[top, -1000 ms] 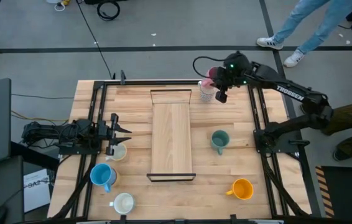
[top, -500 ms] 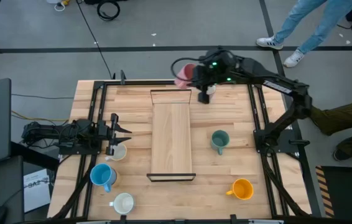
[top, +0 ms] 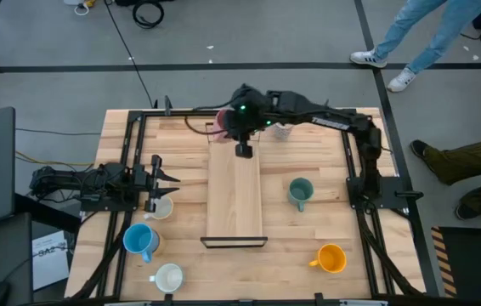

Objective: Place coffee mugs
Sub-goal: Put the pink mug on the shelf

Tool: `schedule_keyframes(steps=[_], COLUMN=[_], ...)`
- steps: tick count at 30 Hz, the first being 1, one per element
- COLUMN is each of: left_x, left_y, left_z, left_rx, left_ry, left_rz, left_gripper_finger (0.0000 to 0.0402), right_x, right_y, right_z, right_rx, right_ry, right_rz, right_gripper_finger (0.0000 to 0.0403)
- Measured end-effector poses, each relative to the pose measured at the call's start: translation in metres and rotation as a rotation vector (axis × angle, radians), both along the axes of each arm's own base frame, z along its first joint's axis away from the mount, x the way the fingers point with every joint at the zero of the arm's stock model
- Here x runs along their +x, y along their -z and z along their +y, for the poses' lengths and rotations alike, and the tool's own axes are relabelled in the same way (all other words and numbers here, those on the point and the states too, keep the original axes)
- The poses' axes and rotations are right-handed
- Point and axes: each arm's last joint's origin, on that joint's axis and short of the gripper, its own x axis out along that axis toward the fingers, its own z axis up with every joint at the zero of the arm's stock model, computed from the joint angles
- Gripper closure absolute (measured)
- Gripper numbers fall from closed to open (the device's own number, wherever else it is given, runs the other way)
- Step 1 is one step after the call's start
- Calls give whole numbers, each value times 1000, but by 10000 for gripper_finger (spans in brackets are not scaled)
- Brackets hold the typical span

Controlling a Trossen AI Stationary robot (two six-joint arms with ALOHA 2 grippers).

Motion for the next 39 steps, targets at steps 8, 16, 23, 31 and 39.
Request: schedule_keyframes(steps=[8,16,23,31,39], left_x=[0,0,0,0,0], left_y=[0,0,0,1,1], left_z=[0,0,0,0,0], left_rx=[0,0,0,0,0], left_ry=[0,0,0,0,0], left_rz=[1,1,2,7,7], left_gripper_finger=[283,283,283,283,283], right_x=[23,42,51,52,57], right_y=[33,67,82,85,97], right_z=[-4,-8,-12,-13,-16], right_rx=[69,102,104,86,117], right_ry=[57,79,125,144,176], right_rz=[61,127,129,127,137], right_gripper_finger=[372,372,372,372,372])
